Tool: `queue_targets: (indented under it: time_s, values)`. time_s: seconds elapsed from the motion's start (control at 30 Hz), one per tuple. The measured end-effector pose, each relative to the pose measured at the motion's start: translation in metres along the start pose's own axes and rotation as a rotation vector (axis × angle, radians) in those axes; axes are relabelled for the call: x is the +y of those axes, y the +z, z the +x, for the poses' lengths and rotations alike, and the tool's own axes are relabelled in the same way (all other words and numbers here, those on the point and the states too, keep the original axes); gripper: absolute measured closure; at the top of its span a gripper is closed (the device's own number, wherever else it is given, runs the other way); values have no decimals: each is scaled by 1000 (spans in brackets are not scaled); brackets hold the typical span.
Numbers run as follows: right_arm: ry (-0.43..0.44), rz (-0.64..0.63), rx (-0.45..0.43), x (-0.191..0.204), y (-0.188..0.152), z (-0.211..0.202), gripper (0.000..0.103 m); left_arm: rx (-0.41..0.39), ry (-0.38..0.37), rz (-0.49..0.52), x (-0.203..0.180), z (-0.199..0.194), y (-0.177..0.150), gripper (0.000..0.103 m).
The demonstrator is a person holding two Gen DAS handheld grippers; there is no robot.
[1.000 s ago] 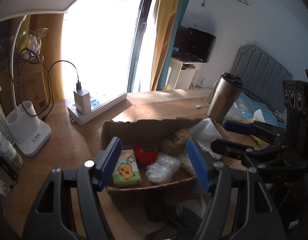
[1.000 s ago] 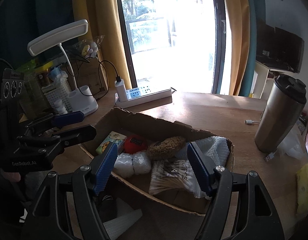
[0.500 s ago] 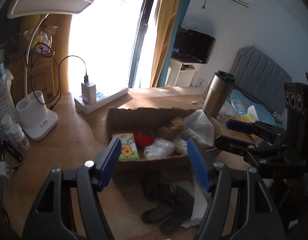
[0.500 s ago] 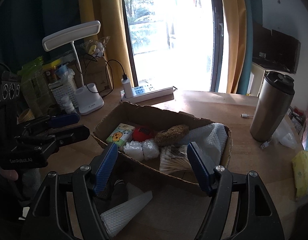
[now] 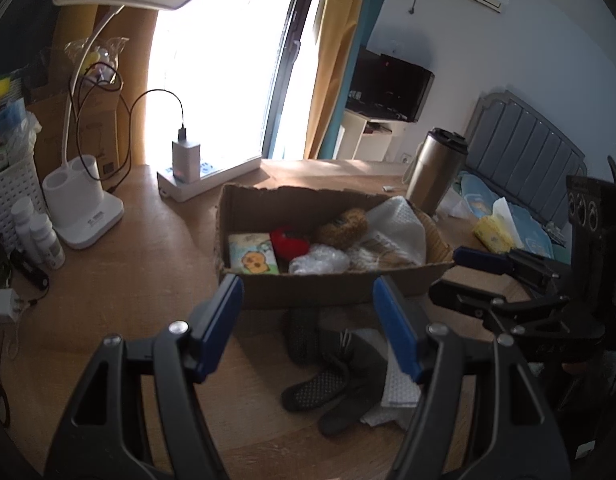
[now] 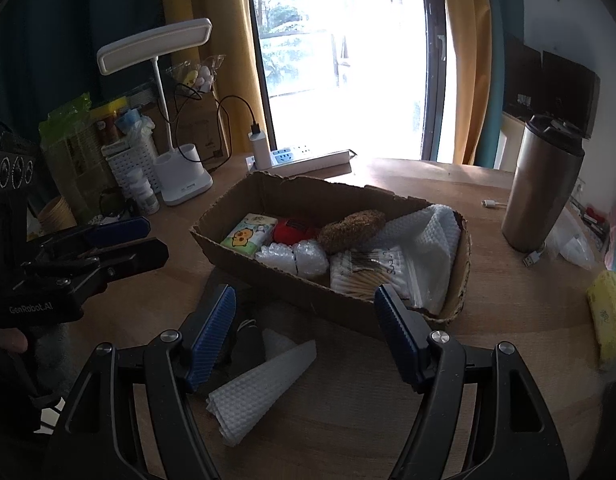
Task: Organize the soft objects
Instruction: 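Move both open tools back toward the grey glove and white cloth on the desk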
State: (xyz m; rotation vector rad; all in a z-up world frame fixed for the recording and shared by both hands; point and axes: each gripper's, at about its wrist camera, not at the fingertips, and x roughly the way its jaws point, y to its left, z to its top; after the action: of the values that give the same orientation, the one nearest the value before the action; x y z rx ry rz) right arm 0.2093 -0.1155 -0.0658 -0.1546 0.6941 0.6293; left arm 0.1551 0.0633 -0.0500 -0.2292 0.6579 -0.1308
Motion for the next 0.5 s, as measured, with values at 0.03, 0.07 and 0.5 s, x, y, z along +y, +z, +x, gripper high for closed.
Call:
queue_targets:
  time_s: [0.03, 0.07, 0.5]
  values:
    - [-3, -2, 9, 0, -3, 2, 28, 3, -2, -5, 1, 0, -3, 33]
    - [-5, -4, 24, 0, -8, 5, 28, 6, -3, -10, 2, 1, -6, 33]
    - [-2, 7, 114, 8, -41, 29, 28, 67, 0, -46, 14, 9, -37, 33]
